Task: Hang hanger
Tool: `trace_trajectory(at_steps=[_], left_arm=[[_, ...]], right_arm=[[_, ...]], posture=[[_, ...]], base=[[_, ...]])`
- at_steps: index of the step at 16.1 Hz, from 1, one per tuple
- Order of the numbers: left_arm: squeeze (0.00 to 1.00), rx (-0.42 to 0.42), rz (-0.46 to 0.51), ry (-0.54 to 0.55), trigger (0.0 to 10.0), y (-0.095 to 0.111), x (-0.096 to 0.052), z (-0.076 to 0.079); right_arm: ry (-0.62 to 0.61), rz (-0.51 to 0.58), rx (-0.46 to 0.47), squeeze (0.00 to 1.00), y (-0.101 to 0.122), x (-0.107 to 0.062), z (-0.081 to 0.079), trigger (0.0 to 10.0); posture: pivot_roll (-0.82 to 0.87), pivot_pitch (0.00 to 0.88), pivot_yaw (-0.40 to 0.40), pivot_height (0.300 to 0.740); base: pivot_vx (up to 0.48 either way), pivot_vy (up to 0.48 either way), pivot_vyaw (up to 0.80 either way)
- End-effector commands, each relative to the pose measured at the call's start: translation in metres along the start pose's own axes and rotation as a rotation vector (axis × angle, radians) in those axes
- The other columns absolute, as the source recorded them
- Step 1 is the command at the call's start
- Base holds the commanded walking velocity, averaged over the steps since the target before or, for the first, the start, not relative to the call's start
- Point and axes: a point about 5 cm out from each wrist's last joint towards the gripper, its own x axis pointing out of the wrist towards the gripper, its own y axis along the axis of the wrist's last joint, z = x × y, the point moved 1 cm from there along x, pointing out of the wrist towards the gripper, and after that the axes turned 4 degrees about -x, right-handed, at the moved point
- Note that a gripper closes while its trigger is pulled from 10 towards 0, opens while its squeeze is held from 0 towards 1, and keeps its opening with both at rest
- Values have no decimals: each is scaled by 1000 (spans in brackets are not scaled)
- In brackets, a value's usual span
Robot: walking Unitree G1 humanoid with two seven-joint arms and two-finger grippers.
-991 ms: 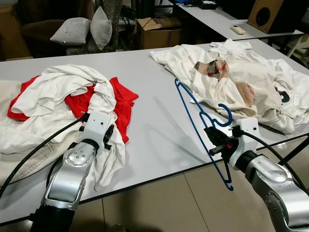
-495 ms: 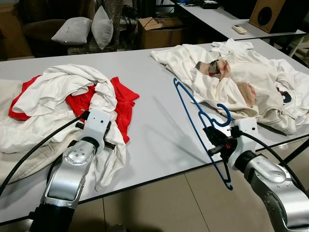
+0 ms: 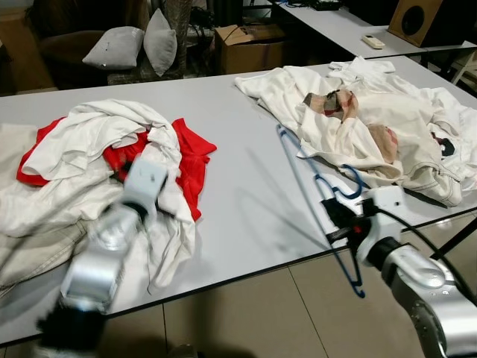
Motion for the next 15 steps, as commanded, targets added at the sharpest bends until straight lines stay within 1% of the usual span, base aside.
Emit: trace_trajectory(at_steps=[1,2,4,5,6,8,9,10,11,12,13,14,15], left_arm=[[0,-2,96,-6,0,23,2,-15],[0,-6,150,-27,0,39,3,-25],[0,11,214,-58,0,59,4,-36],[0,47,258,-99,0,74,6,-44],[0,102,304,-151,0,93,10,-56],[0,157,333,-148,0,106,12,-70],[0,181,375,-134,0,126,12,-85],[0,189,385,-134,0,130,12,-87],[0,184,427,-167,0,143,9,-87],[0,177,452,-215,0,150,8,-86],[0,174,456,-235,0,151,8,-84],[0,145,473,-308,0,153,7,-71],[0,133,474,-393,0,149,6,-54]], right_arm=[[-45,34,-9,0,7,0,8,10000],[-63,45,0,0,9,2,10,10000],[-85,56,6,0,12,4,12,10000],[-96,66,15,0,13,5,13,10000],[-105,79,21,0,16,5,13,10000],[-116,89,23,0,19,6,14,10000],[-135,101,27,0,21,6,16,10000],[-140,104,28,0,21,6,17,10000],[-150,110,32,0,22,5,17,10000],[-155,112,36,0,22,5,17,10000],[-156,112,36,0,22,5,17,10000],[-159,113,42,0,22,4,15,10000],[-160,113,42,0,21,4,14,10000]], posture=[[29,0,11,740],[34,0,9,740],[39,0,6,740],[42,0,2,740],[46,0,2,740],[46,0,2,740],[48,0,4,740],[48,0,4,740],[47,0,10,740],[46,0,11,740],[46,0,11,740],[44,0,11,740],[44,0,11,740]], base=[[0,0,0],[0,0,0],[0,0,0],[0,0,0],[0,0,0],[0,0,0],[0,0,0],[0,0,0],[0,0,0],[0,0,0],[0,0,0],[0,0,0],[0,0,0]])
